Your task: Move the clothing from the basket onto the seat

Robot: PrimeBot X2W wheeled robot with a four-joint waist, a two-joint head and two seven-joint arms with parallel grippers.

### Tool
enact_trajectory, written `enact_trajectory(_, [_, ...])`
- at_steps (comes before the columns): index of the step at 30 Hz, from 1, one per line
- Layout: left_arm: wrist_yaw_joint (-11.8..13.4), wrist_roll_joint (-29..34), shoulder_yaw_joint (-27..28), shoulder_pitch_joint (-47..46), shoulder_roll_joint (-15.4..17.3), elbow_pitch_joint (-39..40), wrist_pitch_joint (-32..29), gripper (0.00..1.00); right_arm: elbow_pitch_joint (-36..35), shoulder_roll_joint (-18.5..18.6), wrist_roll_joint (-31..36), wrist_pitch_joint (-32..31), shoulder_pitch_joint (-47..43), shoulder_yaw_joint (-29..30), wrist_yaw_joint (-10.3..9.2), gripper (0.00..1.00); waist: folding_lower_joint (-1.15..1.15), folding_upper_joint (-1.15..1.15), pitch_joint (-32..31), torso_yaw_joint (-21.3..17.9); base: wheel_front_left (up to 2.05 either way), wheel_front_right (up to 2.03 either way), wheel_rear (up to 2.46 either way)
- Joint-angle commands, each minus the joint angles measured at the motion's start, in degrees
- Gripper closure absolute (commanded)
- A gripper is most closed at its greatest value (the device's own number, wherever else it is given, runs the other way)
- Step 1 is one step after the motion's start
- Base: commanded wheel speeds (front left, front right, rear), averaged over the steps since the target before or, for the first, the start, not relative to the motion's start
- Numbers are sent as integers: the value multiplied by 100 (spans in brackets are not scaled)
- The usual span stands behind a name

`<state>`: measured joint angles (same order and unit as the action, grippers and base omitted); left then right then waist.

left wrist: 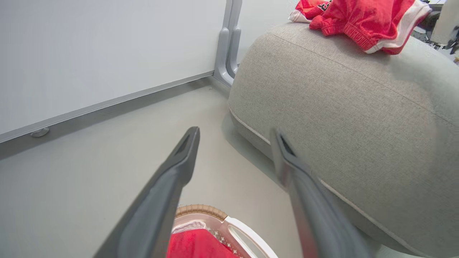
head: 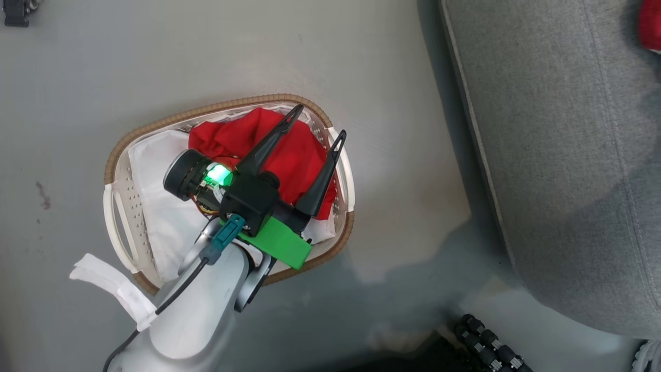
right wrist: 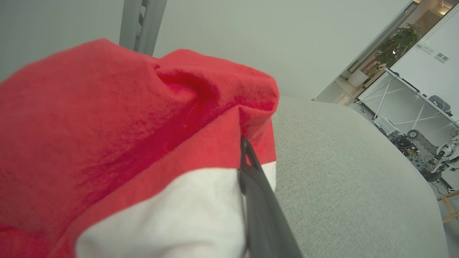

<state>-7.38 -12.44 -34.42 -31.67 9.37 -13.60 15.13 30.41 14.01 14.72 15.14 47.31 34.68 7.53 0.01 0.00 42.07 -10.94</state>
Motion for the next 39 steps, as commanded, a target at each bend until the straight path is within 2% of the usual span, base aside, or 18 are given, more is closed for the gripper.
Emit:
enact_trajectory(1, [-9,53,34,92,7,-23,3,0,-21,-45,16,2,-167,21,-8,0,-1,0,-90,-58,0,0,0])
enact_trajectory(13, [-14,-98,219,444,-121,-117,3,0,-409,-309,-176,2,-1405,-132,-8,0,-1,0,-812,-65,0,0,0])
enact_trajectory(18, [-16,-220,351,679,-268,-191,3,0,-524,-171,-197,2,-1776,-297,-8,0,-1,0,-1316,54,0,0,0])
enact_trajectory(24, [-18,-394,592,991,-440,-234,3,0,-739,-48,-223,2,-1733,-534,-8,0,-1,0,-1972,322,0,0,0])
enact_trajectory(31, [-18,-499,1121,1372,-572,-210,3,0,-795,-89,-368,2,-1545,-1164,-8,0,-1,0,-2590,744,0,0,0])
enact_trajectory(39, [-17,-519,2087,1843,-627,-83,3,0,-693,-505,-723,2,-1531,-1908,-8,0,-1,0,-2916,1128,0,0,0])
